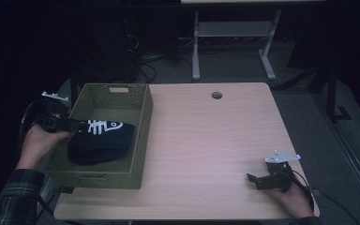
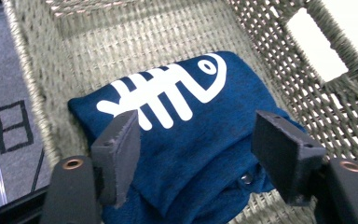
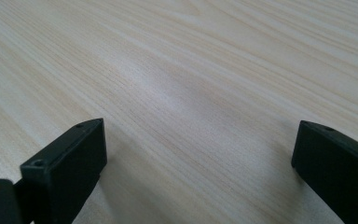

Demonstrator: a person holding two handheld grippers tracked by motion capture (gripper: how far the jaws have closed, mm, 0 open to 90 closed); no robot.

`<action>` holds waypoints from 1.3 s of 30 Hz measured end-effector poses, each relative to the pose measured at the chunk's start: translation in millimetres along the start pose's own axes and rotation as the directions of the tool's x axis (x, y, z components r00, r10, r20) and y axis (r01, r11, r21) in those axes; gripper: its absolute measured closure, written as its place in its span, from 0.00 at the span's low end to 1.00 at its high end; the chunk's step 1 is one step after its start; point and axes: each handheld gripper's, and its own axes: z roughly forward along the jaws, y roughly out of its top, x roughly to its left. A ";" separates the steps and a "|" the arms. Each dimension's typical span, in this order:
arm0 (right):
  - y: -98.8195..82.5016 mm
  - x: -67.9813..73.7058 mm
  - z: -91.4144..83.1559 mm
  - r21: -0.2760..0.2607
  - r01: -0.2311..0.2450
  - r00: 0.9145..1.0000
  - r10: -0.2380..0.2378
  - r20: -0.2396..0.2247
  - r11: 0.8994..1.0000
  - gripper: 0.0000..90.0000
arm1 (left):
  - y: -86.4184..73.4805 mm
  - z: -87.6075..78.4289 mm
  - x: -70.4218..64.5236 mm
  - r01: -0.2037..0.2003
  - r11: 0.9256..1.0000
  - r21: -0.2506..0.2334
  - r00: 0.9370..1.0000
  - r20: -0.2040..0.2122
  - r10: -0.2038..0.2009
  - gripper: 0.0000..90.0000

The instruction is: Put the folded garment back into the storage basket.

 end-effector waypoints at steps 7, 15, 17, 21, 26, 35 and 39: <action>0.0 0.0 0.0 0.000 0.000 1.000 0.000 0.000 1.000 0.03 | 2.5 -0.2 -16.0 -0.013 1.000 -0.025 1.000 0.017 0.014 0.29; 0.0 0.0 0.0 -0.001 0.000 1.000 0.000 0.000 1.000 0.03 | 5.8 -3.2 -36.3 -0.040 0.998 -0.050 0.999 0.030 0.041 0.26; 0.0 0.0 0.0 -0.001 0.000 1.000 0.000 0.000 1.000 0.03 | 6.1 -3.6 -43.0 -0.044 0.997 -0.062 0.998 0.037 0.047 0.25; 0.0 -0.2 0.1 -0.002 0.002 1.000 -0.002 0.000 1.000 0.03 | 6.3 -1.2 -60.1 -0.065 0.995 -0.081 0.996 0.052 0.069 0.25; 0.0 0.0 0.0 -0.001 0.000 1.000 0.000 0.000 1.000 0.03 | 7.5 0.7 -79.2 -0.091 0.991 -0.093 0.993 0.068 0.098 0.24; 0.0 0.0 0.0 -0.001 0.000 1.000 0.000 0.000 1.000 0.03 | 8.4 3.5 -115.1 -0.135 0.981 -0.142 0.982 0.110 0.151 0.24; 0.0 0.0 0.0 -0.001 0.000 1.000 0.000 0.000 1.000 0.03 | 9.0 16.3 -137.0 -0.166 0.975 -0.149 0.970 0.154 0.189 0.23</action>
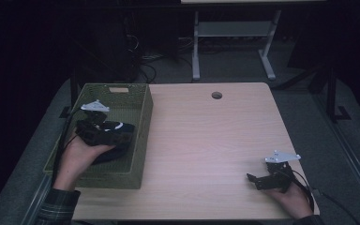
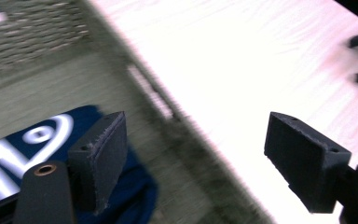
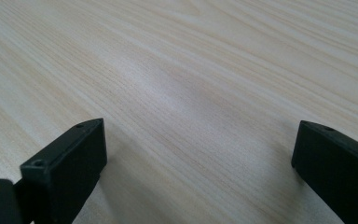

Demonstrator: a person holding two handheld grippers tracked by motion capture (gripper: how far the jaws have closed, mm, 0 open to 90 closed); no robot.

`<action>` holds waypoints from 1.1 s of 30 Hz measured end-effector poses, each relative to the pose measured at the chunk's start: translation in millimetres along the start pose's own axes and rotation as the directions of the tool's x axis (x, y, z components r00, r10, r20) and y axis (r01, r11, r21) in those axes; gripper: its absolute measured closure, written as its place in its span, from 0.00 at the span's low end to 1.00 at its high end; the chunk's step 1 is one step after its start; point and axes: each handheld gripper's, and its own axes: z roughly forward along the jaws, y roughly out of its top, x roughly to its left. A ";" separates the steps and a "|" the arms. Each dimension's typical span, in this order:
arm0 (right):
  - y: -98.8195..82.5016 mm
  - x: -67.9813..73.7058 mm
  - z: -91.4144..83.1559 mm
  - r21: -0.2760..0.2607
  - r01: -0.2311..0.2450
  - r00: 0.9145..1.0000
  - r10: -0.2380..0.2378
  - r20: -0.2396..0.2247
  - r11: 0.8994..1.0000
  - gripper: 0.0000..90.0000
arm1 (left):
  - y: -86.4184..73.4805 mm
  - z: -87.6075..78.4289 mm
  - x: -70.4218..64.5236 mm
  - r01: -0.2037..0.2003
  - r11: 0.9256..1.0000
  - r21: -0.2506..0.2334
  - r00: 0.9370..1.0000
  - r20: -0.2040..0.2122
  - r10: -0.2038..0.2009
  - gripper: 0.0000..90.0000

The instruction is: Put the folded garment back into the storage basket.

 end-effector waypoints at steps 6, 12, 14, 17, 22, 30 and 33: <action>0.0 0.0 0.0 0.000 0.000 1.000 0.000 0.000 1.000 0.03 | 3.5 23.5 -22.7 -0.023 1.000 -0.012 0.997 0.067 0.024 0.23; 0.0 0.0 0.0 0.000 0.000 1.000 0.000 0.000 1.000 0.03 | 9.1 40.1 -43.2 -0.056 0.998 -0.023 0.994 0.097 0.058 0.22; 0.0 0.0 0.0 0.000 -0.001 1.000 0.001 0.000 1.000 0.03 | 11.3 44.4 -50.2 -0.054 0.997 -0.047 0.991 0.121 0.060 0.22; 0.0 0.0 0.0 0.000 -0.001 1.000 0.001 0.000 1.000 0.03 | 14.6 53.3 -62.3 -0.079 0.995 -0.060 0.989 0.121 0.086 0.22; 0.0 0.0 0.0 0.000 -0.001 1.000 0.001 0.000 1.000 0.03 | 17.1 74.9 -80.4 -0.103 0.993 -0.061 0.983 0.147 0.111 0.22; 0.0 -0.2 0.0 -0.001 0.002 1.000 -0.002 0.001 1.000 0.03 | 9.9 116.3 -106.6 -0.169 0.986 0.007 0.969 0.184 0.165 0.22; 0.0 -0.2 0.0 -0.001 0.002 1.000 -0.002 0.001 1.000 0.03 | 4.6 131.9 -115.7 -0.199 0.979 0.032 0.966 0.173 0.191 0.22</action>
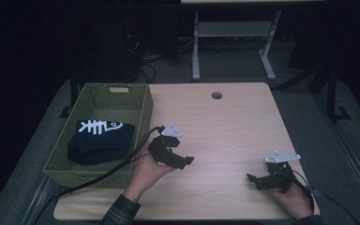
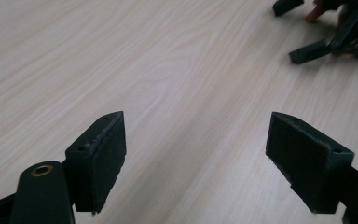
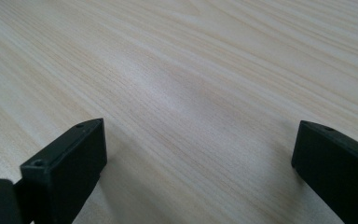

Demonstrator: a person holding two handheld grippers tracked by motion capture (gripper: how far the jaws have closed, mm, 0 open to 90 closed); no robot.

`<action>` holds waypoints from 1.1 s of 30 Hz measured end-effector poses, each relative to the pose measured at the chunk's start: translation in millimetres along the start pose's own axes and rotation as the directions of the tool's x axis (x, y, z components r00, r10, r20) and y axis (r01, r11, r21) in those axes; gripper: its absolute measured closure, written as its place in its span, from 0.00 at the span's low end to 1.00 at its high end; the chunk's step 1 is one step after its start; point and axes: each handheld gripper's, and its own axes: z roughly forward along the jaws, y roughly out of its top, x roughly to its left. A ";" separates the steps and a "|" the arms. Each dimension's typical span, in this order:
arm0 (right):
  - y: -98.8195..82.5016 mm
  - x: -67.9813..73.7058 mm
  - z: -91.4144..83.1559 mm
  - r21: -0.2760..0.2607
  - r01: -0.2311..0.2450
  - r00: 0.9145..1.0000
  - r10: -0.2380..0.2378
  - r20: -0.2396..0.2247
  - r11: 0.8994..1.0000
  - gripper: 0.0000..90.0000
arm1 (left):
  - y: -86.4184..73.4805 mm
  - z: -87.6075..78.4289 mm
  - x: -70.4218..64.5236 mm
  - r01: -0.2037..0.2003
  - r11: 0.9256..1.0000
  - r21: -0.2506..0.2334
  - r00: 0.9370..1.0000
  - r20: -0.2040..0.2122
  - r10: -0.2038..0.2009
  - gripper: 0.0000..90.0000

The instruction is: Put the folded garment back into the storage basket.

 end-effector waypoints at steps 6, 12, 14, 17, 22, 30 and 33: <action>0.0 0.0 0.0 0.000 0.000 1.000 0.000 0.000 1.000 0.03 | -10.6 28.3 -4.6 -0.040 0.999 0.035 0.999 -0.003 0.041 0.22; 0.0 -0.1 0.0 0.000 0.001 1.000 -0.001 0.000 1.000 0.03 | -24.0 54.1 -6.2 -0.061 0.994 0.089 0.998 -0.002 0.062 0.21; 0.0 -0.1 0.1 -0.001 0.001 1.000 -0.001 0.000 1.000 0.03 | -27.7 61.0 -6.5 -0.057 0.993 0.099 0.998 -0.001 0.057 0.21; 0.0 -0.1 0.0 0.000 0.001 1.000 -0.001 -0.001 1.000 0.03 | -32.9 69.4 -4.2 -0.047 0.993 0.108 0.999 0.008 0.046 0.20; 0.0 0.0 0.0 0.000 0.001 1.000 -0.001 -0.001 1.000 0.03 | -39.9 79.0 -5.9 -0.069 0.993 0.098 0.998 0.002 0.069 0.17; 0.0 0.0 0.0 0.000 0.002 1.000 -0.002 -0.001 1.000 0.03 | -49.7 84.3 -8.2 -0.107 0.994 0.005 0.993 -0.045 0.107 0.14; -0.1 -0.2 0.0 -0.001 0.003 1.000 -0.003 -0.001 1.000 0.03 | -52.5 86.0 -9.2 -0.115 0.993 -0.031 0.993 -0.037 0.114 0.14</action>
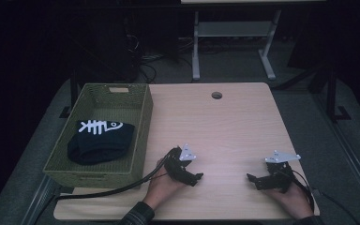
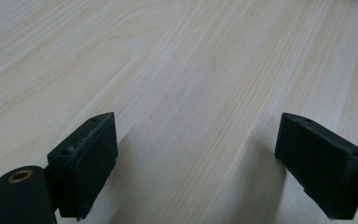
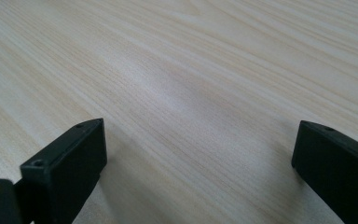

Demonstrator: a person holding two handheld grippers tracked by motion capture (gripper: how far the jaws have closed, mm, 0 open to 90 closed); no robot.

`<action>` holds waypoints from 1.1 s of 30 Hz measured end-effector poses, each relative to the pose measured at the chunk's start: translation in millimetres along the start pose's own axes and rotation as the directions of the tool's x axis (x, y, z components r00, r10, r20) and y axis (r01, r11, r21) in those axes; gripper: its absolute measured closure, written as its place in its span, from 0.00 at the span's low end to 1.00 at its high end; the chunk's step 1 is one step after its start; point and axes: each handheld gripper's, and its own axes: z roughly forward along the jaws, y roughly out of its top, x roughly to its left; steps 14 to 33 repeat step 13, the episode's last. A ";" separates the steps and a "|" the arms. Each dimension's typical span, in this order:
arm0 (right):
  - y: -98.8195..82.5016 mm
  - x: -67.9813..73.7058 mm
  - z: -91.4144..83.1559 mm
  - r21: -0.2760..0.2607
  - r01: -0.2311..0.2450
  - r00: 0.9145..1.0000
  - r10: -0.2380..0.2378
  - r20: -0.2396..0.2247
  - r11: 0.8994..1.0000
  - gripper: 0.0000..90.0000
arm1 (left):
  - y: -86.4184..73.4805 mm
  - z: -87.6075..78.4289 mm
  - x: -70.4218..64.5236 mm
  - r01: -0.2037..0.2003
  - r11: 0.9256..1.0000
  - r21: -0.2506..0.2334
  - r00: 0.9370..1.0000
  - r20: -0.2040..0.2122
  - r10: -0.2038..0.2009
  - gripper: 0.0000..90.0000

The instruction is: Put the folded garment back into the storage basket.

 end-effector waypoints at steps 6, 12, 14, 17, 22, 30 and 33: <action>0.0 0.0 0.0 0.000 0.000 1.000 0.000 0.000 1.000 0.03 | -1.7 -0.3 1.0 -0.010 1.000 -0.012 1.000 0.011 0.010 0.14; 0.0 0.1 0.0 0.000 -0.001 1.000 0.001 0.000 1.000 0.03 | -1.9 -0.4 1.2 -0.011 1.000 -0.012 1.000 0.013 0.012 0.14; 0.0 0.1 0.0 0.000 -0.001 1.000 0.001 0.000 1.000 0.03 | -1.9 -0.4 1.2 -0.012 1.000 -0.012 1.000 0.014 0.012 0.14; 0.0 0.1 0.0 0.000 -0.001 1.000 0.001 0.000 1.000 0.03 | -1.9 -0.4 1.2 -0.012 1.000 -0.012 1.000 0.014 0.012 0.14; 0.0 0.1 0.0 0.000 -0.001 1.000 0.001 0.000 1.000 0.03 | -1.9 -0.4 1.2 -0.012 1.000 -0.012 1.000 0.014 0.012 0.14; 0.0 0.1 0.0 0.000 -0.001 1.000 0.001 0.000 1.000 0.03 | -1.9 -0.4 1.2 -0.012 1.000 -0.012 1.000 0.014 0.012 0.14; 0.0 0.1 0.0 0.000 -0.001 1.000 0.001 0.000 1.000 0.03 | -1.9 -0.4 1.2 -0.012 1.000 -0.012 1.000 0.014 0.012 0.14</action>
